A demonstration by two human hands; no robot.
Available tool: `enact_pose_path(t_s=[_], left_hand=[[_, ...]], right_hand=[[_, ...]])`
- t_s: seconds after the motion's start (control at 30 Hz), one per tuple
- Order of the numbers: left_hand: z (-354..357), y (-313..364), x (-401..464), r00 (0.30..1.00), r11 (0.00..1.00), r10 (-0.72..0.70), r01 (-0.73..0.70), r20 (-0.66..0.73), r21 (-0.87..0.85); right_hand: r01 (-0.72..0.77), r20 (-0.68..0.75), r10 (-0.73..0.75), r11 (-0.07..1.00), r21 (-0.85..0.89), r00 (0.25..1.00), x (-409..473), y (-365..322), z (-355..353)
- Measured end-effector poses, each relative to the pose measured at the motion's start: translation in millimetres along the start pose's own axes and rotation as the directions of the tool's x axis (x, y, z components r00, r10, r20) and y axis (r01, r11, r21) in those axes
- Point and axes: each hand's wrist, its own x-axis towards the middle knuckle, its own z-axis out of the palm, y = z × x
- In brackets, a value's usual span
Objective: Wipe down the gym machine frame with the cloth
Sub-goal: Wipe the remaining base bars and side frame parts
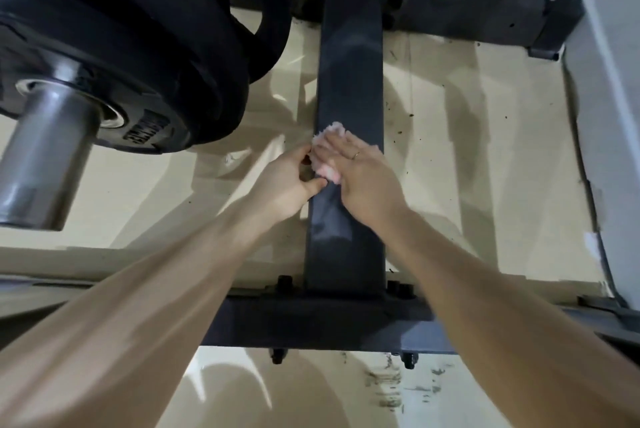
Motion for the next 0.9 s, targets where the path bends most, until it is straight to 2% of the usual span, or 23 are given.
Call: enact_pose_path(t_s=[0.07,0.13,0.23,0.33,0.43,0.57,0.63,0.73,0.8,0.9], left_hand=[[0,-3,-6,0.995,0.991,-0.049,0.059,0.089,-0.122],[1,-5,-13,0.989,0.977,-0.069,0.093,0.129,-0.191],[4,-1,-21,0.993,0.985,-0.067,0.081,0.095,-0.155],[5,3,-30,0.995,0.998,-0.058,0.061,0.078,-0.029],[6,6,-41,0.991,0.994,-0.094,0.099,0.093,-0.049],[-2,8,-60,0.987,0.992,-0.105,0.113,0.125,-0.061],[-6,7,-70,0.984,0.997,-0.073,0.078,0.16,-0.027],[-6,5,-83,0.984,0.999,-0.051,0.052,0.168,0.003],[-2,2,-90,0.983,0.998,-0.067,0.068,0.17,-0.002],[4,0,-101,0.987,0.996,-0.085,0.089,0.139,-0.028]], right_hand=[[0.02,0.05,-0.018,0.999,-0.034,0.999,12,13,-8],[-0.02,0.038,0.022,0.999,-0.034,0.999,18,15,-12],[-0.099,-0.021,0.098,0.995,-0.002,0.995,-4,-10,5],[-0.032,0.016,0.031,0.995,0.096,0.999,-43,-23,15],[0.028,0.1,-0.027,1.0,-0.01,0.995,-35,-5,-2],[-0.108,0.104,0.11,0.994,-0.02,0.989,-19,-15,-17],[-0.061,0.15,0.059,0.998,0.005,0.987,-46,-29,-13],[0.141,0.23,-0.154,0.987,0.072,0.961,-102,-34,-7],[0.174,0.269,-0.203,0.977,0.126,0.942,-101,-23,-11],[-0.001,0.243,-0.021,0.996,0.09,0.97,-69,-12,-16]])
